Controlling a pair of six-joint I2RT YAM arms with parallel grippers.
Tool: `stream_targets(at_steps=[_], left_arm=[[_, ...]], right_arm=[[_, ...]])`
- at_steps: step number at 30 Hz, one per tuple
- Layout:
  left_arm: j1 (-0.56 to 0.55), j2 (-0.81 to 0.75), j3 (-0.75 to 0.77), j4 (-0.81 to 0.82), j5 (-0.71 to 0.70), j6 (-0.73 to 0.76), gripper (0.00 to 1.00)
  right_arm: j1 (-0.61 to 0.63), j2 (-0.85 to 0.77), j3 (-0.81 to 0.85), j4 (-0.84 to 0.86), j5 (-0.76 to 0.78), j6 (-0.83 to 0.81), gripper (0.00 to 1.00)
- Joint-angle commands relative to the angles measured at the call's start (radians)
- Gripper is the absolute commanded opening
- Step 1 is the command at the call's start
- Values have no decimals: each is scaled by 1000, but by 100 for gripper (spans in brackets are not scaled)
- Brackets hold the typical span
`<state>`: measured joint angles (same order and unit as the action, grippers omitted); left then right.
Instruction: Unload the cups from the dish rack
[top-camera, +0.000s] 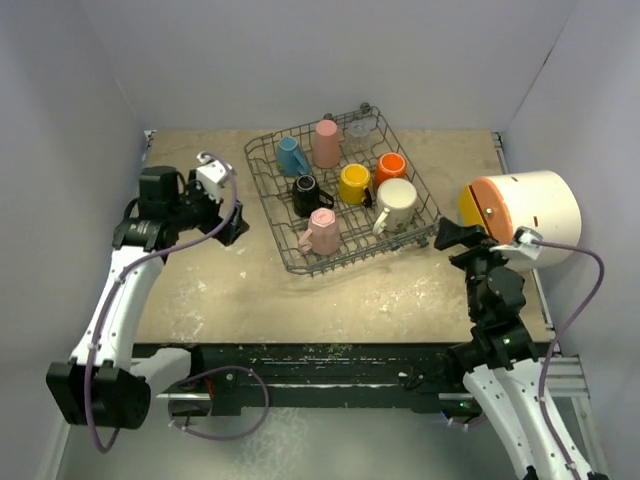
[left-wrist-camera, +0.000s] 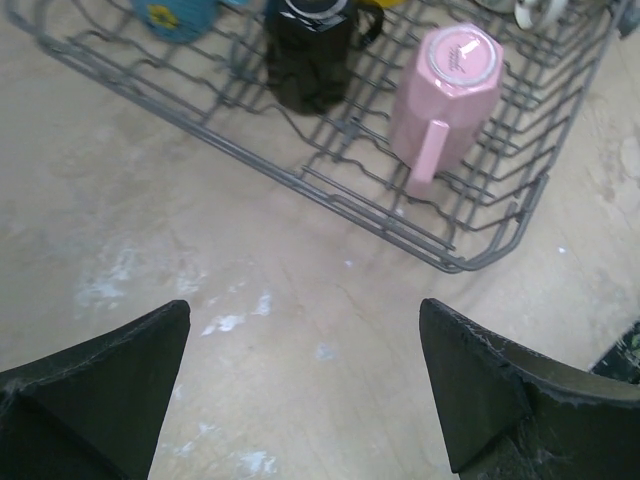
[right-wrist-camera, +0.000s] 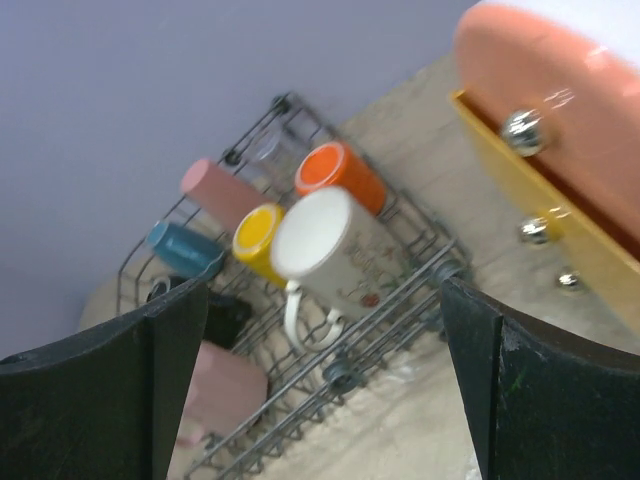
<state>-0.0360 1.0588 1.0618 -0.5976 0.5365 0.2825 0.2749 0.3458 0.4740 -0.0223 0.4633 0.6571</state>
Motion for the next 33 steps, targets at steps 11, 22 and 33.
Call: stream_targets(at_steps=[11, 22, 33], left_arm=[[-126, 255, 136, -47, -51, -11, 99], [128, 219, 44, -81, -46, 27, 99], [164, 137, -6, -147, -40, 62, 99]], right_arm=[[324, 791, 438, -93, -23, -76, 100], [671, 1398, 1050, -617, 311, 383, 100], [716, 1661, 1297, -830, 370, 707, 88]])
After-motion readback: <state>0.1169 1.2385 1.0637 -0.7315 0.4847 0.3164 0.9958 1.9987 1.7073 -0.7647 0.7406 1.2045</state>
